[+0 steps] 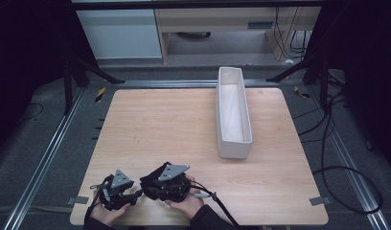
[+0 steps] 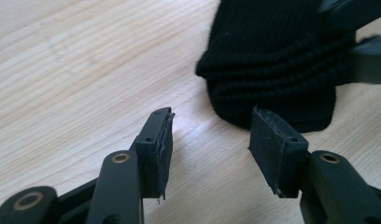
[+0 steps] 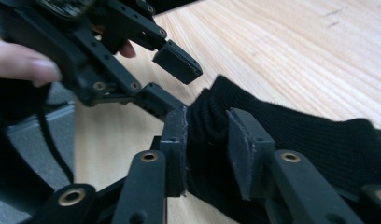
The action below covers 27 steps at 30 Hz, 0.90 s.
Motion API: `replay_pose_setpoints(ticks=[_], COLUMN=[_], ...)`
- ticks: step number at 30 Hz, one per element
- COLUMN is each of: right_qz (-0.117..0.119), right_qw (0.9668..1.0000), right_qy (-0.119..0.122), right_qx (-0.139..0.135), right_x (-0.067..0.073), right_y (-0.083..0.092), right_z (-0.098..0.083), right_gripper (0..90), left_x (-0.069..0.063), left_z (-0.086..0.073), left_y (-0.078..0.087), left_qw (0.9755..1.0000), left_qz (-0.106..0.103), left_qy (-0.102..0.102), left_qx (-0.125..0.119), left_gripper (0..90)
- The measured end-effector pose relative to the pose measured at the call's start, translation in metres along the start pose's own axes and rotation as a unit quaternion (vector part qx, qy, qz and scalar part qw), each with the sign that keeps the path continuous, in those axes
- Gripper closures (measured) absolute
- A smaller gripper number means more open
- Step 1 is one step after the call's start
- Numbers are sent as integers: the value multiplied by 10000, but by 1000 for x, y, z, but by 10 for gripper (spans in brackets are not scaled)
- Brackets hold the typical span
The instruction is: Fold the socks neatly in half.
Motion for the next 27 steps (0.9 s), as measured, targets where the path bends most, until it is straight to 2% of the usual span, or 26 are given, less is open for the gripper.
replay_pose_setpoints(ticks=[2,3,7,8,11,14,15,16,19,22,23,25,27], right_qz=[54,74,12,-144,-341,-339,-339,-331,-311,-216,-216,-278,-435], right_qw=[10000,9998,9994,9992,9991,9992,9992,9992,9988,9992,9992,9994,9986], right_qy=[-13,-53,-113,-227,-239,-187,-187,-172,-201,-206,-206,-210,-265], right_qx=[-60,-184,-317,-282,-80,68,68,157,310,271,271,15,-143], right_x=[0,0,-3,-9,-14,-14,-14,-13,-12,-12,-12,-16,-24], right_y=[5,12,20,18,9,-1,-1,-4,-7,-4,-4,6,13], right_z=[2,4,7,5,-1,-8,-8,-11,-16,-17,-17,-11,-7], right_gripper=[673,668,693,715,720,721,721,728,724,705,705,715,745], left_x=[2,4,7,9,11,15,15,18,18,14,14,9,7], left_z=[0,0,0,0,1,9,9,15,24,30,30,31,30], left_y=[1,4,6,7,8,11,11,12,8,-3,-3,-10,-11], left_qw=[10000,9999,9995,9993,9988,9971,9971,9963,9962,9974,9974,9987,9993], left_qz=[24,56,160,216,308,475,475,506,443,221,221,91,87], left_qy=[44,122,246,277,331,459,459,482,475,450,450,313,211], left_qx=[-35,-85,-128,-140,-183,-389,-389,-492,-571,-512,-512,-386,-300], left_gripper=[482,484,490,490,490,478,470,464,454,448,446,440,433])
Point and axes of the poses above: each handheld gripper's, and its own axes: y roughly backward along the jaws, z roughly out of its top, x roughly to its left, the point moved 2 cm from there along -y, roughly forward along the jaws, and after that the axes turned 14 degrees about -y, right-handed, at the moved point
